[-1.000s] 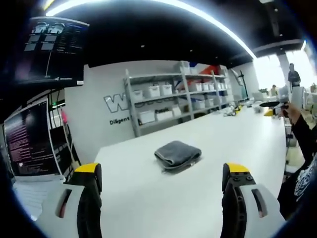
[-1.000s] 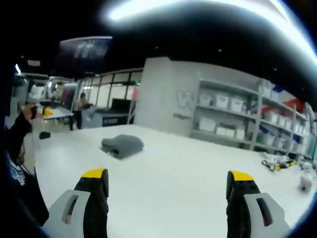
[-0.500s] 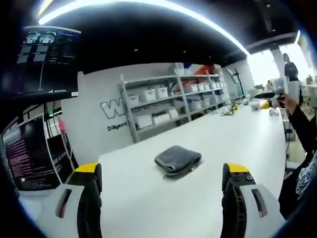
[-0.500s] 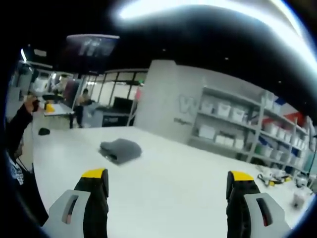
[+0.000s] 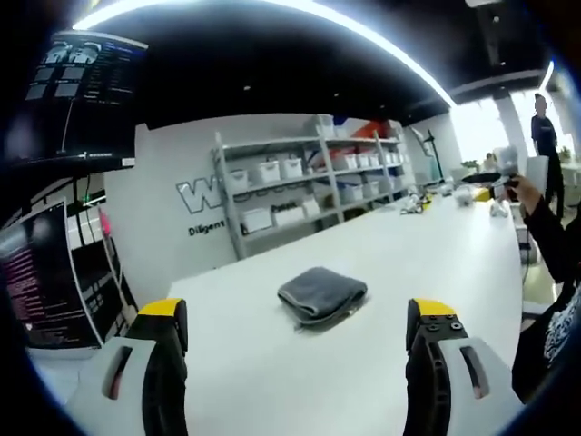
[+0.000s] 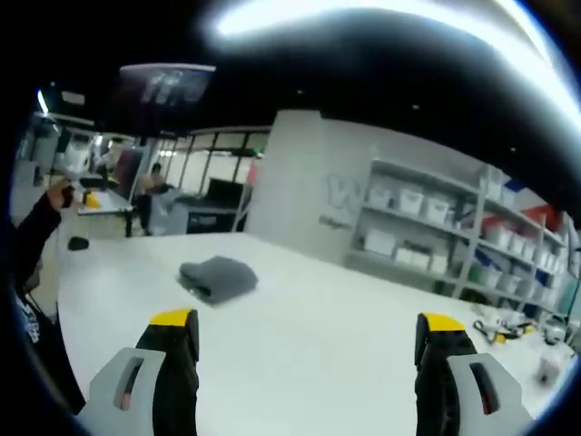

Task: Open the folded towel by lifting each exposed corner and separating the folded layers until the towel lies flat within the target outline without major curled edges

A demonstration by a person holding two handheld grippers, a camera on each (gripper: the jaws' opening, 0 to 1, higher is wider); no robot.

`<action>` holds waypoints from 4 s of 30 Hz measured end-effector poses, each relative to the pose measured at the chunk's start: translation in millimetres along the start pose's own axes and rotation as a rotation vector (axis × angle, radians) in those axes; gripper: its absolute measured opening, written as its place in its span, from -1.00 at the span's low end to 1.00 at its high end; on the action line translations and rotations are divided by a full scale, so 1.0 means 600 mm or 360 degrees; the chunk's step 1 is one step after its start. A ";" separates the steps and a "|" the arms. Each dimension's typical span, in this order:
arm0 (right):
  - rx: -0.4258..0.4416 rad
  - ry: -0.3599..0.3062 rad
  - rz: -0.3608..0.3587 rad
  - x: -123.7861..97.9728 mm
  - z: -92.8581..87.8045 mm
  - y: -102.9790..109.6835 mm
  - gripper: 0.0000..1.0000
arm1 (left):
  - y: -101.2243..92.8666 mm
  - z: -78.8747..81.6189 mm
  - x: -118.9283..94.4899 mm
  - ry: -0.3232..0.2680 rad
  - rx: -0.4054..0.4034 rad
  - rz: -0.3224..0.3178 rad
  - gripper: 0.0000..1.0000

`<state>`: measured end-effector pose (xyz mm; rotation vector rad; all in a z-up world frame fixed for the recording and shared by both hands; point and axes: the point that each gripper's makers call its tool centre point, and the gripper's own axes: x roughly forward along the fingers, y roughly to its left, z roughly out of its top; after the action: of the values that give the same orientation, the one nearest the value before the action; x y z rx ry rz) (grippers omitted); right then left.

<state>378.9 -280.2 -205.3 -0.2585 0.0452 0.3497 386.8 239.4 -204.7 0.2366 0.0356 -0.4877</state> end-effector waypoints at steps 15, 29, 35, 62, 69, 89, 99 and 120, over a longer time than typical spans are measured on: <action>-0.0025 0.0021 -0.0015 0.030 0.001 -0.008 1.00 | 0.020 -0.006 0.026 0.0050 0.0064 0.0062 0.96; -0.0069 -0.0005 0.0023 0.075 0.034 0.007 1.00 | 0.027 0.016 0.049 0.0046 0.0082 -0.0018 0.98; -0.0038 -0.0059 0.0051 0.092 0.073 0.005 1.00 | 0.054 0.044 0.076 0.0023 0.0055 -0.0052 0.99; -0.0022 0.0070 0.0165 0.197 0.067 0.004 1.00 | 0.112 0.092 0.151 0.0029 0.0155 -0.0027 0.85; 0.0005 -0.0007 0.0191 0.220 0.102 0.008 1.00 | 0.114 0.099 0.187 -0.0035 0.0114 -0.0054 0.99; -0.0042 0.0018 0.0262 0.360 0.109 0.016 1.00 | 0.149 0.049 0.281 0.0070 0.0053 -0.0036 0.99; -0.0038 0.0032 0.0202 0.384 0.099 -0.004 1.00 | 0.153 0.036 0.308 0.0089 0.0041 -0.0058 0.98; -0.0089 0.0066 0.0237 0.460 0.087 0.013 1.00 | 0.157 -0.016 0.373 0.0192 -0.0029 -0.0085 0.92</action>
<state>635.4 -167.5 -180.9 -0.3186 0.0958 0.4940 628.9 219.8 -214.0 0.2475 0.1643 -0.5253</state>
